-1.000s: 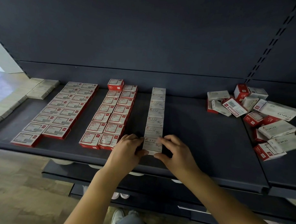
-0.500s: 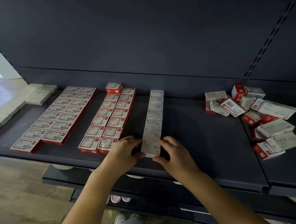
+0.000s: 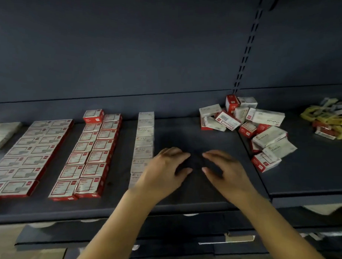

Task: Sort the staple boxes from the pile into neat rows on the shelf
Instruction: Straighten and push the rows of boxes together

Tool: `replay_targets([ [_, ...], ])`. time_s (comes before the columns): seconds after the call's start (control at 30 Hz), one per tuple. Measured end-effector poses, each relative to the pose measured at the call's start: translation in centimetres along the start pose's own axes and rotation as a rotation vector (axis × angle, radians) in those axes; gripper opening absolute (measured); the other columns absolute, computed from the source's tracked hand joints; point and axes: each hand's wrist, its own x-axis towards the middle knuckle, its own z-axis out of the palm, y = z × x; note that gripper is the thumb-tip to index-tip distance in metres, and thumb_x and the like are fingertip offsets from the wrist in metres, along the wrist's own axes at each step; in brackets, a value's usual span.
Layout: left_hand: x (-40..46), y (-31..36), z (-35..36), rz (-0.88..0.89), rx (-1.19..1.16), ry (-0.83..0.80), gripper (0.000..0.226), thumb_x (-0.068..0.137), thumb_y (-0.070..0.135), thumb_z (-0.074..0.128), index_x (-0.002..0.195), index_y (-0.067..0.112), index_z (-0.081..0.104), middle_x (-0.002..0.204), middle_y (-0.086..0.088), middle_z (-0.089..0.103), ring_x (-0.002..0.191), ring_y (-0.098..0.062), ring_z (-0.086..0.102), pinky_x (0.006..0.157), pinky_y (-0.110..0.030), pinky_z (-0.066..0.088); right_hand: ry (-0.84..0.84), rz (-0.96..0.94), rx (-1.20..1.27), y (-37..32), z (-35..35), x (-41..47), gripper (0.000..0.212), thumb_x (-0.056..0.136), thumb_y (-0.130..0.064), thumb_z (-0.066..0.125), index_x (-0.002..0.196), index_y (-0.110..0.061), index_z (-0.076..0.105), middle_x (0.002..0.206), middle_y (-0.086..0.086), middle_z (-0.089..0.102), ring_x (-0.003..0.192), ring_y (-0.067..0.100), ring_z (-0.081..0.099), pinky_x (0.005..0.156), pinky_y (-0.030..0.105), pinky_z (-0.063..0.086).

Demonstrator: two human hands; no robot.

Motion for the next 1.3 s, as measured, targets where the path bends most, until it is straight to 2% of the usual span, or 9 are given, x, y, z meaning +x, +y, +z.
replay_targets([
  [0.2,4.7,2.9,3.4,0.105,-0.01,-0.046,0.038,0.09,0.025,0.059,0.126,0.011,0.058,0.122,-0.006,0.058,0.115,-0.024,0.051,0.097,-0.027,0.037,0.272,0.126,-0.205,5.0,-4.8,1.2,0.033,0.072,0.003,0.073,0.104,0.002,0.067,0.108,0.022,0.062,0.1,0.04,0.059,0.09,0.044,0.048],
  [0.27,6.1,3.6,4.0,0.103,-0.011,-0.093,0.04,0.093,0.026,0.055,0.131,0.013,0.054,0.128,-0.004,0.053,0.12,-0.021,0.046,0.1,-0.028,0.036,0.298,0.257,-0.308,6.0,-6.1,1.8,0.041,0.073,-0.006,0.074,0.113,-0.002,0.063,0.12,0.023,0.054,0.111,0.044,0.047,0.094,0.047,0.042],
  [0.43,7.9,4.2,4.9,0.091,0.019,-0.162,0.041,0.094,0.028,0.051,0.133,0.015,0.05,0.13,0.0,0.051,0.122,-0.018,0.043,0.1,-0.028,0.036,0.091,0.603,-0.436,7.5,-7.7,2.9,0.065,0.079,-0.036,0.069,0.133,-0.011,0.043,0.14,0.016,0.03,0.124,0.039,0.029,0.099,0.046,0.032],
  [0.57,8.3,3.8,5.0,0.069,0.033,-0.192,0.04,0.095,0.028,0.05,0.133,0.015,0.05,0.13,0.0,0.051,0.122,-0.017,0.042,0.1,-0.029,0.037,0.121,0.575,-0.365,8.1,-7.5,3.1,0.053,0.084,-0.024,0.066,0.13,-0.006,0.046,0.142,0.017,0.026,0.126,0.038,0.028,0.102,0.044,0.031],
  [0.73,8.3,3.6,4.8,0.029,-0.036,-0.195,0.039,0.094,0.028,0.052,0.131,0.015,0.052,0.126,0.0,0.053,0.117,-0.014,0.047,0.097,-0.028,0.04,0.287,0.549,-0.184,8.6,-7.3,3.1,0.06,0.078,-0.015,0.072,0.13,-0.005,0.043,0.138,0.018,0.032,0.126,0.034,0.031,0.098,0.042,0.035],
  [0.97,7.0,4.4,4.8,-0.191,-0.513,-0.032,0.034,0.092,0.024,0.058,0.124,0.017,0.058,0.112,0.003,0.064,0.104,-0.005,0.058,0.091,-0.015,0.044,0.507,0.226,-0.051,5.7,-5.9,2.6,0.06,0.062,-0.009,0.083,0.113,-0.001,0.052,0.118,0.022,0.042,0.11,0.028,0.042,0.09,0.03,0.039],
  [1.03,6.6,4.9,4.7,-0.336,-0.774,-0.013,0.03,0.092,0.024,0.058,0.12,0.013,0.061,0.106,-0.001,0.067,0.1,-0.01,0.063,0.087,-0.019,0.048,0.517,0.134,-0.019,3.9,-4.9,2.4,0.06,0.061,-0.011,0.085,0.11,0.0,0.052,0.114,0.02,0.044,0.107,0.024,0.042,0.088,0.019,0.032],
  [1.13,6.0,4.9,4.0,-0.511,-1.165,-0.026,0.023,0.092,0.024,0.057,0.103,0.008,0.067,0.095,-0.008,0.071,0.089,-0.018,0.068,0.081,-0.03,0.052,0.497,0.097,0.076,2.0,-3.3,2.0,0.06,0.063,-0.018,0.085,0.11,-0.004,0.051,0.114,0.006,0.039,0.108,0.02,0.042,0.09,0.021,0.034],
  [1.3,4.8,4.1,3.1,-0.569,-1.283,0.096,0.02,0.083,0.009,0.065,0.101,0.001,0.068,0.094,-0.018,0.07,0.091,-0.03,0.065,0.09,-0.046,0.052,0.453,0.061,0.142,0.4,-1.2,1.8,0.059,0.063,-0.029,0.075,0.111,-0.004,0.053,0.114,0.011,0.043,0.109,0.017,0.041,0.093,0.007,0.029],
])
